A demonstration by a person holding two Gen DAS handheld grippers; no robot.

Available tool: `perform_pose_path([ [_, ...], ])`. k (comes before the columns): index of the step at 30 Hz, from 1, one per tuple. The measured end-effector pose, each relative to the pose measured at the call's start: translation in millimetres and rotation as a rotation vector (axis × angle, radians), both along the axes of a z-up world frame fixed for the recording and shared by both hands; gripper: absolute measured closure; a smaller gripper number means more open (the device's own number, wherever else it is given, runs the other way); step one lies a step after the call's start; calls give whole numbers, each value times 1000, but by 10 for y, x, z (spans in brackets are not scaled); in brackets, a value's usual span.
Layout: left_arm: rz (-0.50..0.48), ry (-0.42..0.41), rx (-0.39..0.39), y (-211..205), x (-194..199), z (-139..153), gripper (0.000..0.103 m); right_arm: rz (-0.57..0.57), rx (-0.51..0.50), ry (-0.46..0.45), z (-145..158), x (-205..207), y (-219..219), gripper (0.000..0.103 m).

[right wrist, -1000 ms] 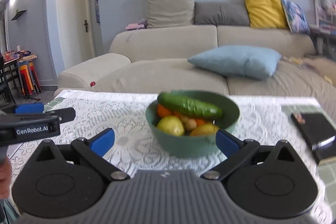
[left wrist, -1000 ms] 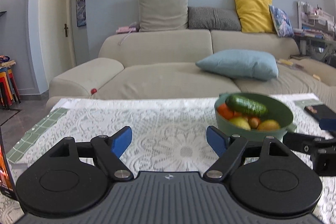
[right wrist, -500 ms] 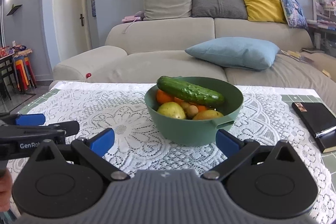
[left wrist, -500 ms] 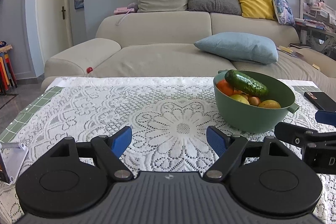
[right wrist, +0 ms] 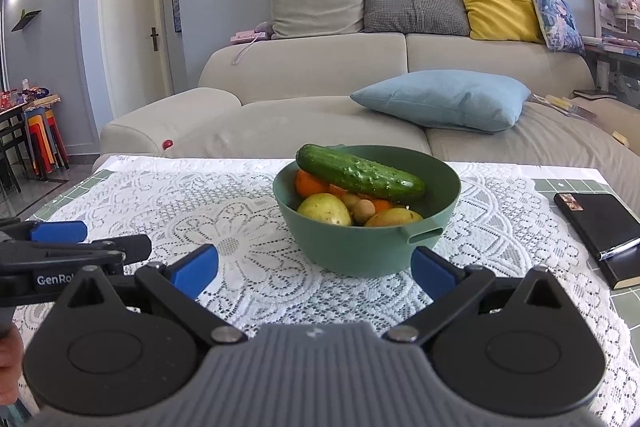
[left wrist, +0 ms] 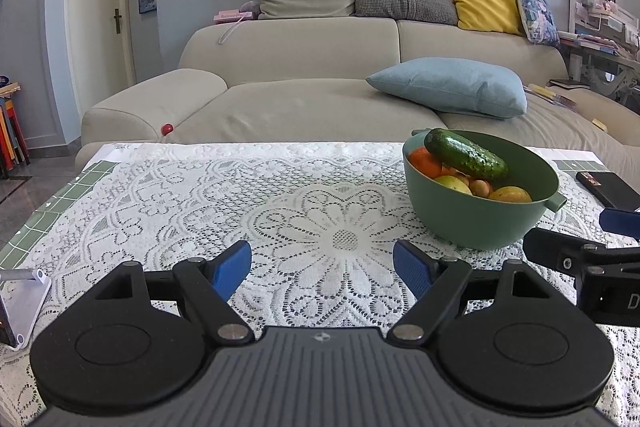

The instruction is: Organize fruits

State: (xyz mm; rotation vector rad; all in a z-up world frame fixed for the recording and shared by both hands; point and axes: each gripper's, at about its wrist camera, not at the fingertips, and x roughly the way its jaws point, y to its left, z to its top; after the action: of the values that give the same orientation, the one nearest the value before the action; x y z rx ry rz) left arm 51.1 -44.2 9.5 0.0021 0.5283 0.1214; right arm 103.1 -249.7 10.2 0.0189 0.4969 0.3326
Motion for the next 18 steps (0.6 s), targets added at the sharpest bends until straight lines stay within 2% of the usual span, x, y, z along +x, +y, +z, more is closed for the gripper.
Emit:
perform_pose_path([
  [18, 2, 7, 0, 12, -1, -6, 9, 5, 4, 0, 11, 4, 14, 4],
])
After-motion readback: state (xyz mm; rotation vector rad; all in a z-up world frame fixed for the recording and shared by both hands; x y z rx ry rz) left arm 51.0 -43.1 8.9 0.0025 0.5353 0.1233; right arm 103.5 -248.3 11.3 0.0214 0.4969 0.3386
